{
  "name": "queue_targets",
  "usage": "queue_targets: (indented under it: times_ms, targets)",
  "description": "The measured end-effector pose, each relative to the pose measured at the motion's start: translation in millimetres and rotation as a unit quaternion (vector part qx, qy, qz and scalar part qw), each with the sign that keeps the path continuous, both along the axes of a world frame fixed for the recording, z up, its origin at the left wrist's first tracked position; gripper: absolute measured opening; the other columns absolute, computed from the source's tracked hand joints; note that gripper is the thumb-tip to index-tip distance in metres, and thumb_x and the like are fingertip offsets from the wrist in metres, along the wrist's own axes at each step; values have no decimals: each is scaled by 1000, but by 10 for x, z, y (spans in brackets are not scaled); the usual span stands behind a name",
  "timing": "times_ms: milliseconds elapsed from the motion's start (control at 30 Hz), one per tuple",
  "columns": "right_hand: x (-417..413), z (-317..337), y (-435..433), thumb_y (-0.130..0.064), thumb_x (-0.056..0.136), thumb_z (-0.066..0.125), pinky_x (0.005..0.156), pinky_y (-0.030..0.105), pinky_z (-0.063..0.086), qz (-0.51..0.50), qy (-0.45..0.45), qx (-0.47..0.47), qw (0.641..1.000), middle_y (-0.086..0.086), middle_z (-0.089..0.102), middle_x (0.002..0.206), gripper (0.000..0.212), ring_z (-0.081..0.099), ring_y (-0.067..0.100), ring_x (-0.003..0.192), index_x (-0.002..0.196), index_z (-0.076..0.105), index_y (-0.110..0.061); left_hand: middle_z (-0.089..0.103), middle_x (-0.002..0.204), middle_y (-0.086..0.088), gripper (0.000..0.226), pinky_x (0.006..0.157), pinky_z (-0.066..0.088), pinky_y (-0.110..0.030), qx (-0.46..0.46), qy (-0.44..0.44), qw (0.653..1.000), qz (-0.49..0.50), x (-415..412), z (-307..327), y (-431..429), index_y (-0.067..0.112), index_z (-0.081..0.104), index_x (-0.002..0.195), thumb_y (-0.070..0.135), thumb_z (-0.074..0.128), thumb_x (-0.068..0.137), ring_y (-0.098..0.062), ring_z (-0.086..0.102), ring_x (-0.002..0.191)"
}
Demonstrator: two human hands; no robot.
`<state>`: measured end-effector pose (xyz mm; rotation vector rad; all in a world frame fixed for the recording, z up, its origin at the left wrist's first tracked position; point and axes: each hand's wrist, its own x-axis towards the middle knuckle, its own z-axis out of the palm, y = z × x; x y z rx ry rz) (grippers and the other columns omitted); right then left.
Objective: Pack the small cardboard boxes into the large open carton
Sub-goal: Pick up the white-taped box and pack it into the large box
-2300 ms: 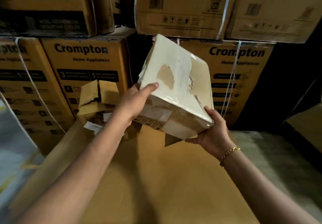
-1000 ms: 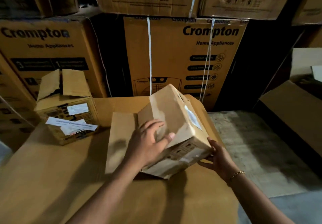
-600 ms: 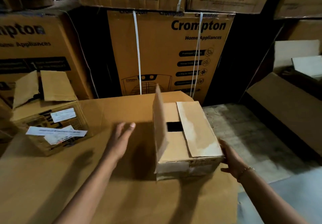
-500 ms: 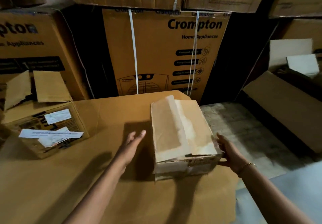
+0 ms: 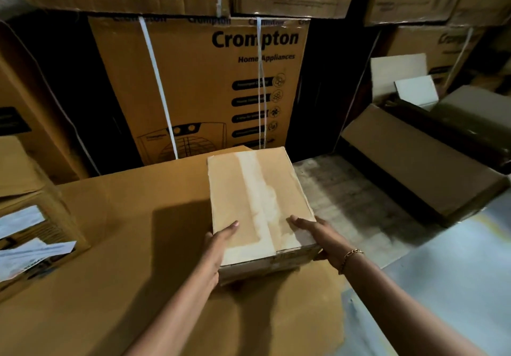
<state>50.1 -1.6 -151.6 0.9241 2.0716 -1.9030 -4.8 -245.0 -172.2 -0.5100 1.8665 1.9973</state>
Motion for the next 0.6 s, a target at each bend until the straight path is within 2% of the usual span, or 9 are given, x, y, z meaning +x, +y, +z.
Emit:
queue_targets:
  times_ms: [67,133,167,200,300,400,467,533,600]
  targets:
    - [42,71,160,-60,60,84,67,41,60,-20,39,-20,999,4,74,107,55,72,27,90,104,58,-37,60,109,1,55,88,44,-38,7,26,1000,3,5,142,189,13,49,118,42,78,81,-18,57,99]
    - [70,178,380,-54,66,83,84,50,58,-34,83,-23,996,4,74,110,59,71,31,99,117,59,-35,58,104,6,54,72,42,-31,19,60,998,9,2,300,450,17,50,117,42,79,80,-9,55,90]
    - [80,252,466,-52,70,82,87,49,57,-40,101,-15,994,2,73,111,59,71,30,100,122,58,-34,60,103,6,52,68,42,-29,20,78,997,11,4,382,559,18,52,115,43,80,78,-10,57,90]
    - [118,334,626,-52,72,82,82,46,57,-49,121,-8,991,-1,74,109,58,70,26,99,123,58,-35,63,103,4,49,68,44,-30,20,99,995,5,16,465,734,20,56,110,44,82,76,-13,60,91]
    - [267,573,1176,-52,69,84,71,36,55,-69,177,-5,982,-4,75,108,58,71,20,94,120,60,-38,74,98,4,45,72,53,-31,26,166,986,-19,71,704,1319,24,66,101,47,87,68,-17,69,90]
    - [473,767,1813,-42,69,86,80,33,60,-86,249,-11,965,1,75,113,56,74,18,98,118,62,-30,77,92,7,49,80,58,-37,42,207,976,-57,166,902,1961,27,69,104,52,87,65,-18,72,89]
    - [629,883,2258,-39,73,86,92,40,58,-100,280,7,955,1,74,116,59,72,20,104,124,60,-27,78,95,6,56,83,57,-37,56,218,971,-81,225,987,2409,22,70,106,53,86,62,-17,73,90]
    - [798,1000,2703,-41,73,87,95,42,56,-105,302,32,947,-1,73,117,66,71,20,107,130,57,-27,77,89,13,53,79,57,-32,74,229,965,-103,284,1057,2872,21,69,98,53,89,61,-10,73,84]
    - [956,1146,3122,-46,69,87,90,37,58,-114,314,53,941,-5,73,116,70,71,17,106,130,56,-31,73,81,26,47,63,55,-18,88,248,957,-122,361,1152,3328,26,66,92,55,83,61,-1,71,76]
